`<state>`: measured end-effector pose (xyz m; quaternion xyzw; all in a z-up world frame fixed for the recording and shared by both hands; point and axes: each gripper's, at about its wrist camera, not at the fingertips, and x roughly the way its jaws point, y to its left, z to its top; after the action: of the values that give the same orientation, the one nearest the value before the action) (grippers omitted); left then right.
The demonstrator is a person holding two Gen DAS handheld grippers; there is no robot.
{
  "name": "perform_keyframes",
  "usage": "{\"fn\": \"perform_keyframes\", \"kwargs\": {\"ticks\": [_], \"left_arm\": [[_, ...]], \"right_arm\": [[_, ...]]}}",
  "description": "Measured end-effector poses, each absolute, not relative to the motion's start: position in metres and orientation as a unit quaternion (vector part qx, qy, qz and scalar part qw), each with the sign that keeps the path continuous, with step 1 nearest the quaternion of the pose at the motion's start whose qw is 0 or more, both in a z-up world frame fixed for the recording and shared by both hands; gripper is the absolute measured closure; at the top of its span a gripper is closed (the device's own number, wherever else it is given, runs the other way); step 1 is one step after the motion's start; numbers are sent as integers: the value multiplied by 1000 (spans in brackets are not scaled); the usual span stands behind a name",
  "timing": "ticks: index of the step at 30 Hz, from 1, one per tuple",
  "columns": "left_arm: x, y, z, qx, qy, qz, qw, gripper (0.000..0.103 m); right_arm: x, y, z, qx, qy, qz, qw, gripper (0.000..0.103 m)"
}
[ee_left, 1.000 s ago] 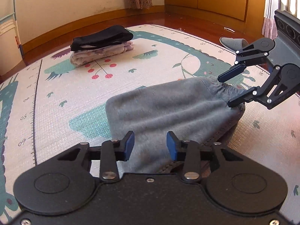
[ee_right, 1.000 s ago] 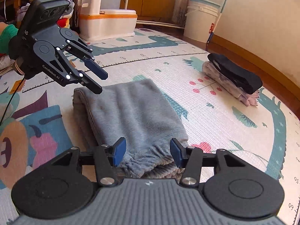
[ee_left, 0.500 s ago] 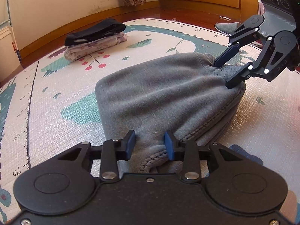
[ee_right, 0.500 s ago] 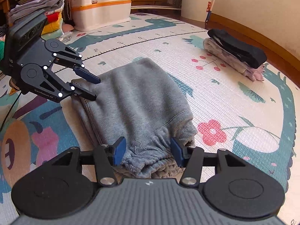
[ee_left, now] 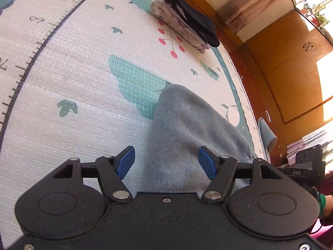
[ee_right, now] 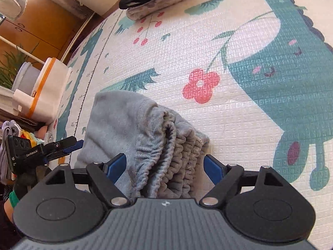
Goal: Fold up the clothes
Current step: 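Grasp the folded grey sweatpants with both grippers and lift them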
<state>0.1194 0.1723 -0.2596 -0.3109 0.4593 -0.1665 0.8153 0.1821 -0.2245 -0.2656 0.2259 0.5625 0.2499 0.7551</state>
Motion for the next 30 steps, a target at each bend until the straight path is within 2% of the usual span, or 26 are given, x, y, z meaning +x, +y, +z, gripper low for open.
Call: {"fn": "perform_keyframes", "kwargs": {"ticks": [2,3,4,7,9,11,13,15,19,22,23,24,25,26,28,30], "left_arm": [[122,169,-271,-342,474,-172,793,38],[121,163,-276,-343,484,-174,786,48],[115,158,-276,-331,482,-167,794,53],[94,158,-278,-354,482,-158,786,59],[78,155,-281,-373,487,-157,774,59],[72,156,-279,-380,484,-155,773,57],[73,163,-277,-398,474,-146,772,44],[80,171,-279,-422,463,-133,768,41],[97,166,-288,-439,463,-135,758,41],[97,161,-292,-441,454,-137,762,42],[94,164,-295,-454,451,-129,757,44],[92,166,-298,-466,448,-121,753,54],[91,166,-299,-466,452,-119,752,70],[91,164,-297,-456,453,-118,757,75],[91,160,-291,-437,452,-123,768,81],[89,168,-278,-441,435,-129,775,83]], "right_arm": [[182,-227,-275,242,570,245,746,42],[182,-225,-275,236,569,250,747,42],[182,-224,-274,229,567,254,749,42],[189,-223,-271,210,555,267,759,43],[195,-223,-268,199,548,275,764,43],[198,-220,-265,182,549,281,766,37],[200,-220,-261,180,541,286,770,32],[205,-223,-260,187,534,284,774,23],[215,-221,-276,211,563,294,743,25],[207,-220,-275,199,551,299,753,25],[207,-221,-276,203,550,297,754,26],[206,-221,-276,205,549,295,755,30],[204,-219,-275,199,547,296,757,35],[203,-218,-274,194,546,296,759,36],[202,-216,-274,200,547,297,757,47],[202,-214,-268,208,539,308,756,52]]}}
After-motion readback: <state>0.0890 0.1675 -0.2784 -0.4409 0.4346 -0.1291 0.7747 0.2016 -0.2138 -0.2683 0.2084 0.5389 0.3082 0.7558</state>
